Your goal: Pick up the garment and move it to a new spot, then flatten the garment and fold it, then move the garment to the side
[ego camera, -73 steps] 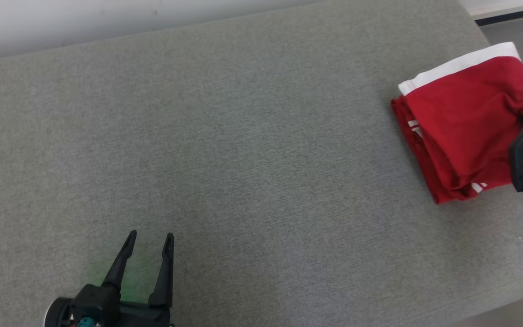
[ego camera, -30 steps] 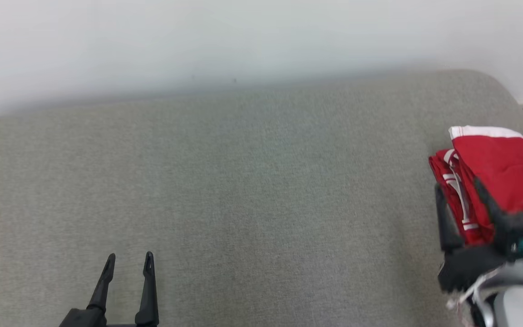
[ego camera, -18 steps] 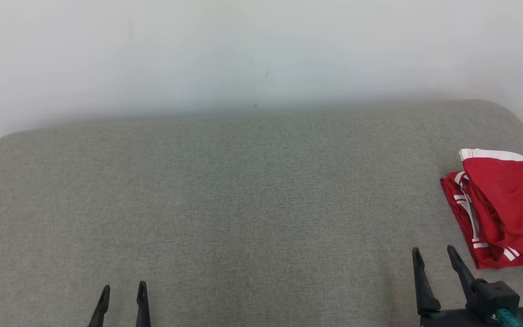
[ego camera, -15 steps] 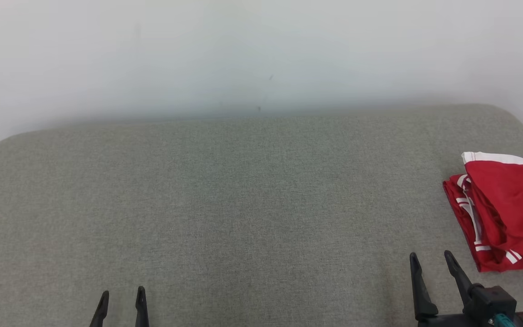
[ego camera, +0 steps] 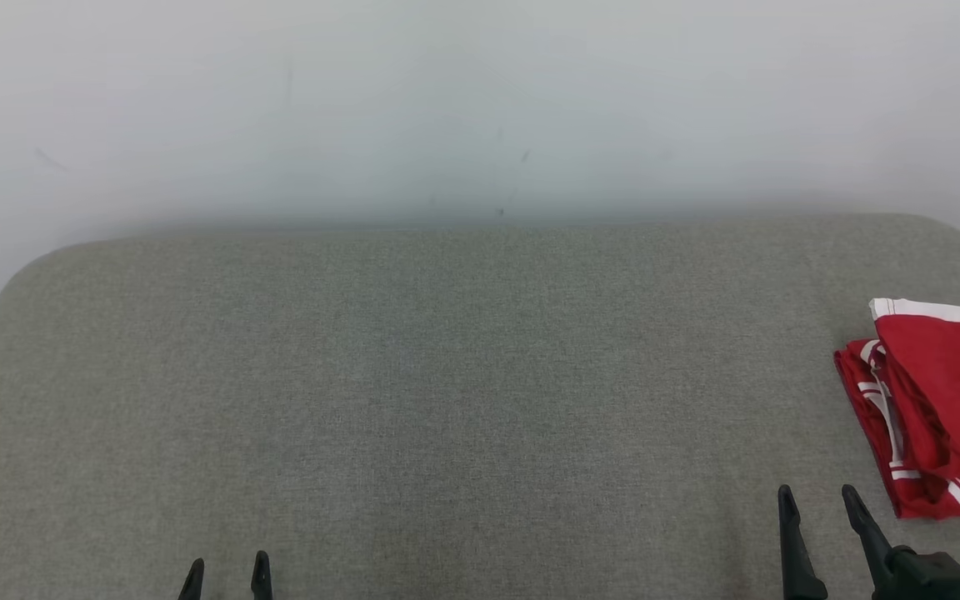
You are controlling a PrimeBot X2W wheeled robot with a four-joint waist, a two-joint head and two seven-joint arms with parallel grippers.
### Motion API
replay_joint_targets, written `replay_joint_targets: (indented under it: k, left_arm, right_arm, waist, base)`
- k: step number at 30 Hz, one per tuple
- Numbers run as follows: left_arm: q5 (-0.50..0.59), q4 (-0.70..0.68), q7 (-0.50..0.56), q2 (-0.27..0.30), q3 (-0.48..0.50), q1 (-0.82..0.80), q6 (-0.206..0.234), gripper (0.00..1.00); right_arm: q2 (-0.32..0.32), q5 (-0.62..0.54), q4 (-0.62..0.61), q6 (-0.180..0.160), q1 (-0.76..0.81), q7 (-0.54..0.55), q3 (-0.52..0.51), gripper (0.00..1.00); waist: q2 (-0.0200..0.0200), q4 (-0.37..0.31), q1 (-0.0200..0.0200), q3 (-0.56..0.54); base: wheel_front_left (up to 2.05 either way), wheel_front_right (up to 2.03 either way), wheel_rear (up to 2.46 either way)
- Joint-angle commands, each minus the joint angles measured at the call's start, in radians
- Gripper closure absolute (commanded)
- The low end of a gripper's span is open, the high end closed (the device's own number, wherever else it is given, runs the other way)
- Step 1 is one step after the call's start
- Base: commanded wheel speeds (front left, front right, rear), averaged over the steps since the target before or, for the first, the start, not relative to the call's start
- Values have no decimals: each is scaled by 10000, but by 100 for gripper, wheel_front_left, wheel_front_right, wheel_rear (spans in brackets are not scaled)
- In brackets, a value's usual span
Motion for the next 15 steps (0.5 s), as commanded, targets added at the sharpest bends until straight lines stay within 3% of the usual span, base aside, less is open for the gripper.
replay_joint_targets:
  k: [1,15]
  left_arm:
    - [100,5,-28,-18,20,87,-35,0]
    - [63,-158,-28,-23,-16,54,-235,0]
  right_arm:
    - [21,107,-46,-26,130,-37,-6,0]
    - [23,382,-157,-26,299,-13,53,0]
  waist:
    - [0,28,1,-27]
    - [0,-93,1,-2]
  base:
    - [0,0,0]
    - [0,0,0]
